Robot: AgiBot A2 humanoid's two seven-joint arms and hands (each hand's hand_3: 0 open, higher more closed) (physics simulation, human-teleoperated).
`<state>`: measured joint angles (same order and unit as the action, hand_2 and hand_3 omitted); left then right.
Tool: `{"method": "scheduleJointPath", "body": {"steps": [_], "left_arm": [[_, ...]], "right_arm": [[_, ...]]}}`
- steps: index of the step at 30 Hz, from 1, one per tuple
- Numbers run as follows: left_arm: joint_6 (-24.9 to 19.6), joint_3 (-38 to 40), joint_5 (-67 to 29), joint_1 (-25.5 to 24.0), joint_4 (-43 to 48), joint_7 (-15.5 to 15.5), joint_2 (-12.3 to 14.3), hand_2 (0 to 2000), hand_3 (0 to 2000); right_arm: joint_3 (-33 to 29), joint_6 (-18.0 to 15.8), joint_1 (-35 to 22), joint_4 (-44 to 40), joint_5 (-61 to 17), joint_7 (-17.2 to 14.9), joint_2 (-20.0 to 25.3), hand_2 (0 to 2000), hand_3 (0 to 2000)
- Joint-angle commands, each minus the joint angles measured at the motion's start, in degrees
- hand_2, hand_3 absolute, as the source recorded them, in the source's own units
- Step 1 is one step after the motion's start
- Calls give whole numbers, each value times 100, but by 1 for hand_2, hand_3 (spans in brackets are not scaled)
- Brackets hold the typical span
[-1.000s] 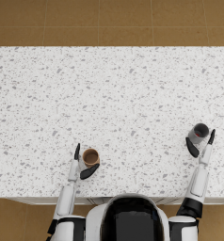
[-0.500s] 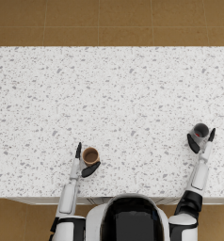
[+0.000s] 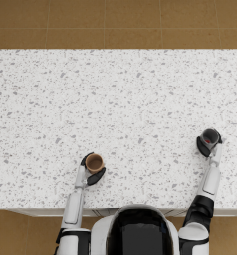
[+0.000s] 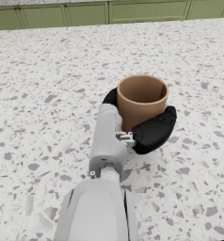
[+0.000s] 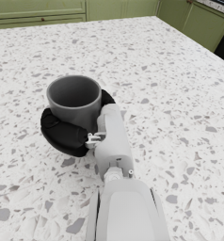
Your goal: Pick up two cups and pour the berry on the right into the cup on the left
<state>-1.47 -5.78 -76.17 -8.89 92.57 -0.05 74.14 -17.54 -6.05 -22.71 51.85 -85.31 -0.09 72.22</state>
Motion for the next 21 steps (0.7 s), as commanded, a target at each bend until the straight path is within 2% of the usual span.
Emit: {"method": "scheduleJointPath", "body": {"steps": [1,2,4,5,7,11,17,21], "left_arm": [[14,81,-1,-11,117,-4,7,2000,1280],[7,47,-1,-6,123,-9,19,2000,1280],[-17,19,-1,15,363,-9,45,2000,1280],[-35,-25,-2,27,591,-8,60,2000,1280],[-68,-140,-2,168,836,-5,133,2000,1280],[-20,-506,-1,527,770,-16,337,2000,1280],[12,-873,-1,1048,643,-16,681,2000,1280],[15,-1076,-719,1370,489,-16,900,2000,1280]], "right_arm": [[8,-145,30,-82,2,0,7,2000,1280],[63,-205,73,-64,4,3,9,2000,1280],[112,-269,379,1023,6,19,51,2000,1280],[240,-277,505,1260,7,21,75,2000,1280],[302,-214,682,2152,5,20,145,2000,1280],[681,-70,943,3361,6,34,226,2000,1280],[1290,64,1017,4521,6,52,283,2000,1280],[1432,77,989,4829,-718,51,317,2000,1280]]}}
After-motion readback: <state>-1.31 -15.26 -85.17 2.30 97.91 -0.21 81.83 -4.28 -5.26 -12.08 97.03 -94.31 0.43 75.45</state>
